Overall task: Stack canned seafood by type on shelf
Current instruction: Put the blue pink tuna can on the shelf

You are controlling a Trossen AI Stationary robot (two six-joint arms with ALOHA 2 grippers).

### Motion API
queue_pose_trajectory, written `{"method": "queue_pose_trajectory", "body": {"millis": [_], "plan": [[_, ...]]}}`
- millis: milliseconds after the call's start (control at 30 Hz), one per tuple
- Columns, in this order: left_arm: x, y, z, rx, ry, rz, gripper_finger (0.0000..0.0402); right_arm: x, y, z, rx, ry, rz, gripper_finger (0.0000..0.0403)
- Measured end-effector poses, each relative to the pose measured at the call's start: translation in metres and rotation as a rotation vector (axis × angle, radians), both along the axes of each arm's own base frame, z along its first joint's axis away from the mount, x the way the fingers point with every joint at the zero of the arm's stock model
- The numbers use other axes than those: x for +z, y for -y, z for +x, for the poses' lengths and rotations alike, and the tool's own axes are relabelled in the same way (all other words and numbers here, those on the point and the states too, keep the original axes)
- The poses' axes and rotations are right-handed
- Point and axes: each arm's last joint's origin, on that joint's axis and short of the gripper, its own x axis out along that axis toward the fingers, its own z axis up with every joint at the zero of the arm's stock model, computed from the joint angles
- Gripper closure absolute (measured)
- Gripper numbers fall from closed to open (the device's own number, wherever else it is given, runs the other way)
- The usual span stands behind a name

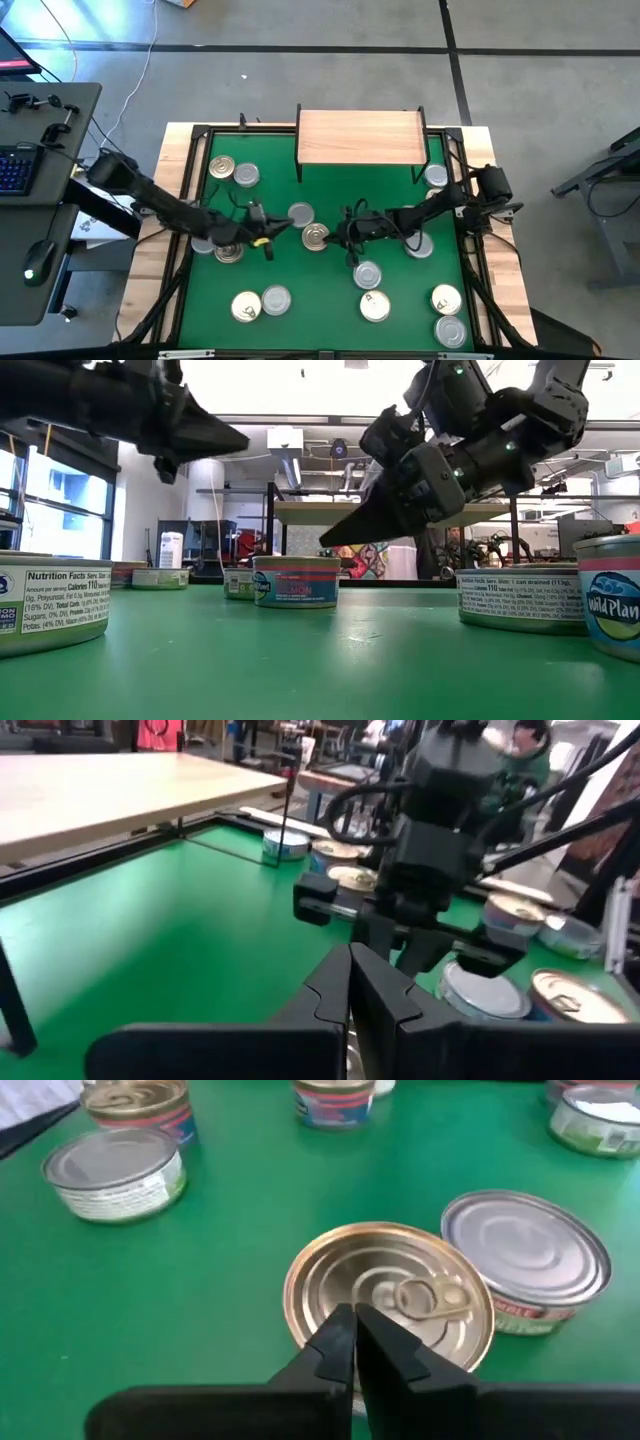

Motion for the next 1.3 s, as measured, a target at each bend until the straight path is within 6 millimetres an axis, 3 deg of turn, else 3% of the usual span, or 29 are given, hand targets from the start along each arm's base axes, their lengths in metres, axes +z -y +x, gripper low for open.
{"method": "queue_pose_trajectory", "body": {"millis": [400, 600, 933, 1167, 1300], "plan": [[-0.02, 0.009, 0.029, 0.004, -0.091, 0.035, 0.0401, -0.009, -0.003, -0.007, -0.055, -0.148, 0.057, 0.0402], [-0.023, 0.01, 0.031, 0.004, -0.1, 0.034, 0.0401, -0.022, -0.009, -0.016, -0.045, -0.249, 0.051, 0.0402], [-0.022, 0.011, 0.032, 0.004, -0.095, 0.031, 0.0401, -0.021, -0.012, -0.018, -0.047, -0.289, 0.062, 0.0402], [-0.023, 0.012, 0.032, -0.053, -0.106, 0.019, 0.0401, -0.004, -0.01, -0.029, -0.063, -0.345, 0.074, 0.0397], [-0.027, 0.011, 0.032, -0.082, -0.14, -0.001, 0.0401, 0.011, -0.009, -0.035, -0.064, -0.351, 0.076, 0.036]]}}
